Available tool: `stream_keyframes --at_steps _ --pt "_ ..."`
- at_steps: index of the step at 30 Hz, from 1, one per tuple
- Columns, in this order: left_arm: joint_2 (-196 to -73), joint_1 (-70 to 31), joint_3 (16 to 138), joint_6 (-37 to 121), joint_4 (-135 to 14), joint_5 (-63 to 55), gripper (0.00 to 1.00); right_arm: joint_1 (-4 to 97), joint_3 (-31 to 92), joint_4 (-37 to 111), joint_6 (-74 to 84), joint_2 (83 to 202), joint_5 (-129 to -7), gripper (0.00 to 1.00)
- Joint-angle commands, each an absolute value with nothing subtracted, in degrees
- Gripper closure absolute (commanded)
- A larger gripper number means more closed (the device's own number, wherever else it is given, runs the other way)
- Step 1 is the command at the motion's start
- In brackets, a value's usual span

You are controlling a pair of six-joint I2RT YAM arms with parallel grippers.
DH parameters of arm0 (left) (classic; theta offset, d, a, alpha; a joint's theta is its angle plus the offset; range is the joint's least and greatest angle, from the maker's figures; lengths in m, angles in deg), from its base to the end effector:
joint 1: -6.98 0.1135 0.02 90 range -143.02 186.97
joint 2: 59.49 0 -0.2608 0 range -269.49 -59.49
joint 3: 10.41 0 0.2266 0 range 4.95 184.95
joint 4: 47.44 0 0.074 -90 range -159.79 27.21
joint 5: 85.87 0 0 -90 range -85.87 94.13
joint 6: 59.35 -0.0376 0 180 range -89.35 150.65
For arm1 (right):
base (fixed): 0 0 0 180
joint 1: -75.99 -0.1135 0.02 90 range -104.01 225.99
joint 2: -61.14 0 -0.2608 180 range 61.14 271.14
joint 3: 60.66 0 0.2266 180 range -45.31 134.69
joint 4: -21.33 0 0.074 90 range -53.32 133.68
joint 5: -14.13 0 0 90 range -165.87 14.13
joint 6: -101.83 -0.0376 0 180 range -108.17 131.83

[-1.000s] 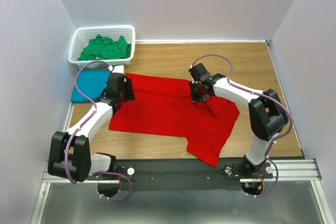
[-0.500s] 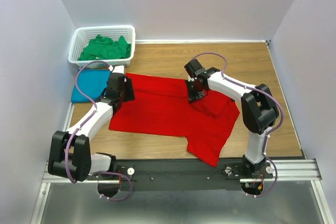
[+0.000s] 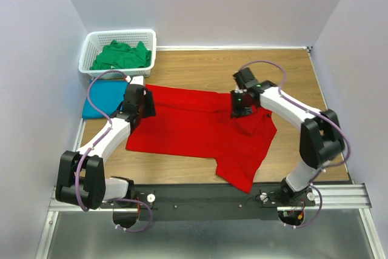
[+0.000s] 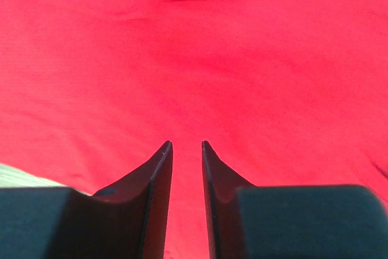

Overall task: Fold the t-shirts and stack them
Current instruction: Fold the tshirt

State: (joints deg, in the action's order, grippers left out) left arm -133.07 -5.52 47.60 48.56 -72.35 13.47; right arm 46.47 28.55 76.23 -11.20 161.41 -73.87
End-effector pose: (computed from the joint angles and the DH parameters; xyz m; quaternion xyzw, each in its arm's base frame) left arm 0.2445 -0.0480 0.2307 -0.0768 0.9024 -0.0381 0.4222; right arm 0.2903 0.1659 0.2248 -0.0590 0.9762 0.1075 0.1792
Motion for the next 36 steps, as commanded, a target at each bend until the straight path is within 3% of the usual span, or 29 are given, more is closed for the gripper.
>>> stream_keyframes --at_steps 1,3,4,5,9,19,36 --pt "-133.3 -5.6 49.2 47.9 -73.1 12.7 0.31 51.8 18.4 72.1 -14.6 152.8 -72.6 0.63" --pt "-133.3 -5.6 49.2 47.9 -73.0 12.6 0.31 54.0 13.7 68.1 -15.6 146.8 -70.6 0.56" --pt "-133.2 -5.6 49.2 47.9 -73.1 12.6 0.31 54.4 11.6 66.8 -16.6 144.8 -70.4 0.44" --pt "-133.3 -5.6 49.2 47.9 -73.1 12.5 0.31 54.8 7.3 65.7 -17.3 143.1 -70.5 0.38" --pt "-133.2 -5.6 49.3 48.0 -73.0 12.3 0.31 57.3 -1.7 58.0 -22.7 134.7 -69.0 0.28" --pt "-132.9 -5.6 49.1 48.0 -73.1 12.9 0.31 60.1 -14.3 44.7 -33.5 129.3 -71.3 0.27" --pt "-133.4 -5.6 49.2 48.0 -73.1 12.7 0.31 61.1 -16.4 39.4 -40.0 131.4 -60.0 0.31"
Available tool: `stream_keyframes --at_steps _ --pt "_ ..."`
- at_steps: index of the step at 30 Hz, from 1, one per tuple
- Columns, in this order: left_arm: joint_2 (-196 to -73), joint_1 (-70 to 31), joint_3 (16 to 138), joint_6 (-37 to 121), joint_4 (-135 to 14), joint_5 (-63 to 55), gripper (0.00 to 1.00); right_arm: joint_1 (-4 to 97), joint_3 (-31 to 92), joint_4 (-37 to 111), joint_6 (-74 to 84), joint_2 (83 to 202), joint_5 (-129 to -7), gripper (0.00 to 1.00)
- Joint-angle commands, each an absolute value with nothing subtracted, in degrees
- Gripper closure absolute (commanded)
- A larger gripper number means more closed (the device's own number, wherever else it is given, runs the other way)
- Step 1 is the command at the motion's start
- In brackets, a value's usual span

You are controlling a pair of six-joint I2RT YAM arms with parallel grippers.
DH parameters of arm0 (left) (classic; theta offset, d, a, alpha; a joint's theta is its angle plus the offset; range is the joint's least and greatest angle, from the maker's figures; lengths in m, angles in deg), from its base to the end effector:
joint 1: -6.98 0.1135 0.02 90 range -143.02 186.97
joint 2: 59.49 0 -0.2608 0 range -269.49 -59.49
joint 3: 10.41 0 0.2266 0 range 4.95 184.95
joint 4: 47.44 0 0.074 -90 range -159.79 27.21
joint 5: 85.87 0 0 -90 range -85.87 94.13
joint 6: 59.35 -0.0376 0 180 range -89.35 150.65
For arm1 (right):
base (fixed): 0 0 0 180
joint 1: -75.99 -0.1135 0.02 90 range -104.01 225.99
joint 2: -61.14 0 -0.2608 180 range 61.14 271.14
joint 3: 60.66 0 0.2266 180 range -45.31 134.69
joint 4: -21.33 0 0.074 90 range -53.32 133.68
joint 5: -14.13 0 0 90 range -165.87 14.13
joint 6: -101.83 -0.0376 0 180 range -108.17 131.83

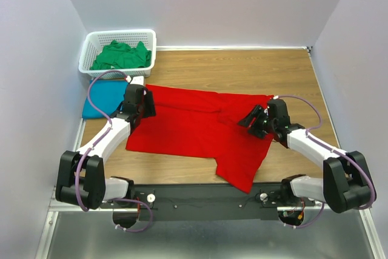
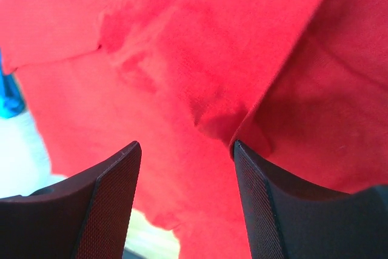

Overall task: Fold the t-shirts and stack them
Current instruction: Fold the tshirt

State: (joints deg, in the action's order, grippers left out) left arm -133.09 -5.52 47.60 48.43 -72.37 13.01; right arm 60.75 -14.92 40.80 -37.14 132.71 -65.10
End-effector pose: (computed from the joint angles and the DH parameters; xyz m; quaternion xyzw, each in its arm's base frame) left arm 0.2445 -0.0483 0.2306 -0.0741 0.9030 -0.0411 0.4211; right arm 0.2100 0.0645 0.1833 0.2330 0.8915 0.2747 0.2746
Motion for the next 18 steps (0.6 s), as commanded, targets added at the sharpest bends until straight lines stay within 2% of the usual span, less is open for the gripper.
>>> stream_keyframes --at_steps 1,5,15,18 --pt "-133.4 -5.6 49.2 48.0 -73.2 12.6 0.31 61.0 -16.6 39.6 -40.4 131.3 -58.0 0.31" --pt "-133.6 -5.6 49.2 48.0 -73.1 12.4 0.31 61.1 -16.2 39.8 -41.3 130.8 -52.8 0.35" --pt "-133.8 -5.6 49.2 48.0 -73.2 12.4 0.31 61.1 -15.9 50.0 -40.3 124.7 -70.4 0.36" --pt "-133.6 -5.6 49.2 47.9 -73.1 12.5 0.31 61.4 -14.2 51.9 -37.5 124.6 -74.7 0.41"
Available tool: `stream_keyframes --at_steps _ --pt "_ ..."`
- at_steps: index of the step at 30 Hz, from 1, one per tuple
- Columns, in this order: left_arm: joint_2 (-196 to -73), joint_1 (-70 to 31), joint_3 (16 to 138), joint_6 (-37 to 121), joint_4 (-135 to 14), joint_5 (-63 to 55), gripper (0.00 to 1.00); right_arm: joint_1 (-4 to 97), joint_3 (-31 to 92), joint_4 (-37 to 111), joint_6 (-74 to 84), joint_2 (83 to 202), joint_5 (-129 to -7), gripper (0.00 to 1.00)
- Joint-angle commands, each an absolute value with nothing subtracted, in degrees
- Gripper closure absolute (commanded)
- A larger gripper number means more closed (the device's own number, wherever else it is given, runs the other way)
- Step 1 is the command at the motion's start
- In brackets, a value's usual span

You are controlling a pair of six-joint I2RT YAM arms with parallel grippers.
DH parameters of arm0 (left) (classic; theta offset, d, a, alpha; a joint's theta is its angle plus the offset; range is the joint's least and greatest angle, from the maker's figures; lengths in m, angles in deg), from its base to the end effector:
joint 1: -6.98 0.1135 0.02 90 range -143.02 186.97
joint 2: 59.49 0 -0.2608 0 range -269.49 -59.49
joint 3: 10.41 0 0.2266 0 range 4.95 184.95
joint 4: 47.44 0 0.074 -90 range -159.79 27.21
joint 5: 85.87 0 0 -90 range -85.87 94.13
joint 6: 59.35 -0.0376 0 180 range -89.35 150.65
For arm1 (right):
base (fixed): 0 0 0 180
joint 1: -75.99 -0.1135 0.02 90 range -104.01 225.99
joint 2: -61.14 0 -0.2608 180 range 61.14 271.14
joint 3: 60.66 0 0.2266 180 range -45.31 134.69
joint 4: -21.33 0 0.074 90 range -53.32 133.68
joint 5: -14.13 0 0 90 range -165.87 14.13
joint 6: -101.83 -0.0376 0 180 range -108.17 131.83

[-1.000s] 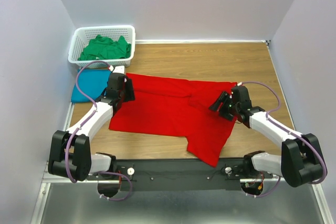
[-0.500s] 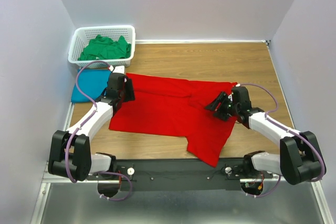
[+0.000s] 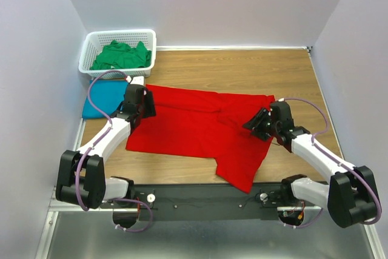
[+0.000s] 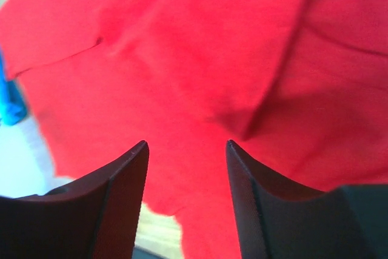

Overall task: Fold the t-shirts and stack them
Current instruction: Fold the tshirt

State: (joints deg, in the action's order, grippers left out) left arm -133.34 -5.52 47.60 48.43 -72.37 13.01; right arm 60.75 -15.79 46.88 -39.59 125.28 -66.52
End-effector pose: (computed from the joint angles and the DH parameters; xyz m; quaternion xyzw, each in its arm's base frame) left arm 0.2450 -0.0484 0.2296 -0.0740 0.9040 -0.0405 0.4192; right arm 0.1904 0.0582 0.1951 0.2560 0.8844 0.2732 0.2785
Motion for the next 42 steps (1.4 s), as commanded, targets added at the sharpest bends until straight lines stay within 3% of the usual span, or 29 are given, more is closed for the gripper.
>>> stream_keyframes --at_steps 1,5,8,19,31,42 --pt "-133.5 -5.6 49.3 47.9 -73.2 12.5 0.31 61.8 -12.6 52.1 -36.3 124.9 -77.2 0.41" --pt "-132.8 -5.6 49.5 48.3 -71.9 11.5 0.31 67.4 -6.2 51.8 -29.3 131.5 -76.2 0.51" --pt "-134.3 -5.6 52.0 48.8 -71.1 11.2 0.34 73.6 -1.4 47.3 -25.1 136.0 -67.9 0.56" --pt "-155.7 -5.5 67.2 49.4 -71.8 11.2 0.36 84.9 8.8 31.3 -24.4 160.7 -48.7 0.67" --pt "-169.3 -5.5 76.4 50.1 -78.5 12.4 0.39 94.2 13.0 28.3 -27.6 176.4 -52.9 0.74" --pt "-175.1 -6.2 85.6 52.4 -79.7 9.2 0.41 96.0 34.5 34.9 -18.8 191.3 -54.9 0.72"
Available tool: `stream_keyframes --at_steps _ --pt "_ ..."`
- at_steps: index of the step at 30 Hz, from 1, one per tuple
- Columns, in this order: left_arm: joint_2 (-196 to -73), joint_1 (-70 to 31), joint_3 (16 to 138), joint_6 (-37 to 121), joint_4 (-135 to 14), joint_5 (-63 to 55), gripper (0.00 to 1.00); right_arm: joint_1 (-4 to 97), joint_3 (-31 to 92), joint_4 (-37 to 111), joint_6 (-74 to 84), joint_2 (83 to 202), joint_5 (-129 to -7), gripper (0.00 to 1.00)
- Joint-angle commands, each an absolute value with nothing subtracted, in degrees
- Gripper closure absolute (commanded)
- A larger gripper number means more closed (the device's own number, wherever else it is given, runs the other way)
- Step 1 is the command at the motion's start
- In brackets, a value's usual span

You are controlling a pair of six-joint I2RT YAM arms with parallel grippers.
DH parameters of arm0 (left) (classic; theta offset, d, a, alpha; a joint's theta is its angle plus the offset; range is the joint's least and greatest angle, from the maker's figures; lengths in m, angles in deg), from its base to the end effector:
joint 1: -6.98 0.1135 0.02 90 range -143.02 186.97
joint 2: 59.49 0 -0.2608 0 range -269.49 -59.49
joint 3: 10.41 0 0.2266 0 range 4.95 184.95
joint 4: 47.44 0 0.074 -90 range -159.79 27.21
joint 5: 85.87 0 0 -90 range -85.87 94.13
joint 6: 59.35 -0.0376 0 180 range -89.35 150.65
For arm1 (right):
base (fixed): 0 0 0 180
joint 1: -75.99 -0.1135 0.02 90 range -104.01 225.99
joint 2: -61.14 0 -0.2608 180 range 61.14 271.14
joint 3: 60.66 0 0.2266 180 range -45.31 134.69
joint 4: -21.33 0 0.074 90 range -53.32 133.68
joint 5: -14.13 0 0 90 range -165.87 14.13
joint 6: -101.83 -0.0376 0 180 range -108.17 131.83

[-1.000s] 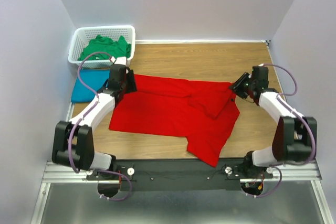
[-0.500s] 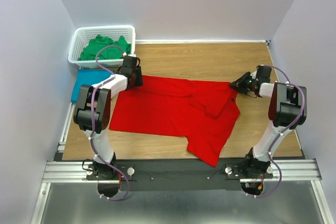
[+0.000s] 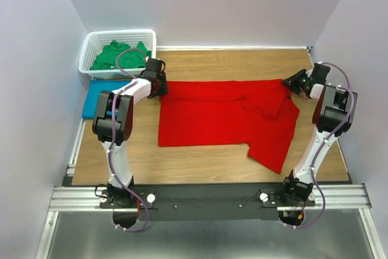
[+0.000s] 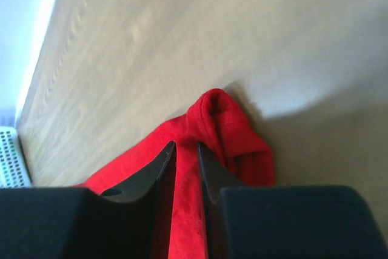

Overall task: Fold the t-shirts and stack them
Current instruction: Fold the tshirt

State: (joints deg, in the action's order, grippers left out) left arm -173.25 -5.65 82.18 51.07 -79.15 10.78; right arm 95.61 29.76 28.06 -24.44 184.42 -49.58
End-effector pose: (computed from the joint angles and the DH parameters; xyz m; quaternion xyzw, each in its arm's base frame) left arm 0.3948 -0.0840 0.1816 -0.0827 0.9430 -0.0377 0.3203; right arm 0.4167 -0.1309 0.1399 0.3273 0.8237 0.2636 0.3805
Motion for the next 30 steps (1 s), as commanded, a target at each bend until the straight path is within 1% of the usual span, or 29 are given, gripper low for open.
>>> stream_keyframes --at_steps 1,2,4,5,7,9,11,12,14,16,17,20,21,24,25,27,30 --pt "-175.9 -6.2 86.3 52.9 -79.7 9.3 0.40 96.0 39.0 36.3 -17.7 193.3 -54.6 0.70" --pt "-176.0 -6.3 87.6 53.1 -79.7 9.7 0.41 96.0 43.0 38.4 -17.2 193.9 -54.6 0.69" --pt "-175.8 -6.4 88.5 53.3 -79.7 10.0 0.40 96.0 44.8 40.3 -16.6 194.6 -54.4 0.68" --pt "-175.3 -6.6 88.8 53.7 -79.5 10.5 0.41 96.0 47.0 40.8 -16.0 193.6 -54.2 0.66" --pt "-172.9 -7.0 88.5 53.9 -79.3 11.2 0.40 95.9 47.4 42.1 -15.8 191.6 -54.5 0.63" --pt "-170.8 -7.6 87.1 53.9 -79.3 12.6 0.39 95.7 46.2 43.0 -15.0 186.9 -55.7 0.58" --pt "-166.6 -8.8 85.2 54.0 -79.6 13.9 0.39 94.8 43.3 45.0 -13.7 182.8 -58.7 0.53" --pt "-163.5 -9.5 82.7 54.4 -80.3 15.0 0.39 93.9 41.8 46.6 -13.3 178.4 -59.7 0.52" --pt "-160.1 -11.5 77.8 55.7 -80.9 15.9 0.38 92.6 37.3 48.6 -12.4 174.1 -63.7 0.47" --pt "-155.4 -13.3 74.2 56.2 -82.6 16.7 0.36 90.1 34.0 51.1 -12.4 169.0 -66.4 0.45" --pt "-153.9 -15.8 71.2 57.0 -83.8 17.7 0.36 88.9 32.1 52.1 -12.6 164.0 -69.1 0.43" --pt "-148.9 -20.4 66.6 59.9 -88.1 17.9 0.34 82.9 24.5 54.5 -13.0 154.6 -73.9 0.43" --pt "-146.4 -21.5 63.4 60.9 -90.0 17.3 0.33 79.5 20.4 54.9 -13.6 152.7 -74.5 0.43" --pt "-141.7 -25.2 58.1 65.3 -94.3 16.2 0.31 73.6 13.8 56.6 -13.8 145.0 -74.5 0.41" --pt "-140.5 -26.0 56.8 66.6 -95.4 15.9 0.30 72.1 13.8 57.2 -13.7 143.2 -74.9 0.40" --pt "-138.5 -27.7 53.8 69.9 -97.1 13.9 0.30 69.8 8.5 57.9 -13.7 137.9 -75.0 0.39" --pt "-135.9 -30.4 51.0 73.2 -99.3 14.0 0.30 66.6 1.7 59.1 -14.9 131.3 -73.0 0.37"
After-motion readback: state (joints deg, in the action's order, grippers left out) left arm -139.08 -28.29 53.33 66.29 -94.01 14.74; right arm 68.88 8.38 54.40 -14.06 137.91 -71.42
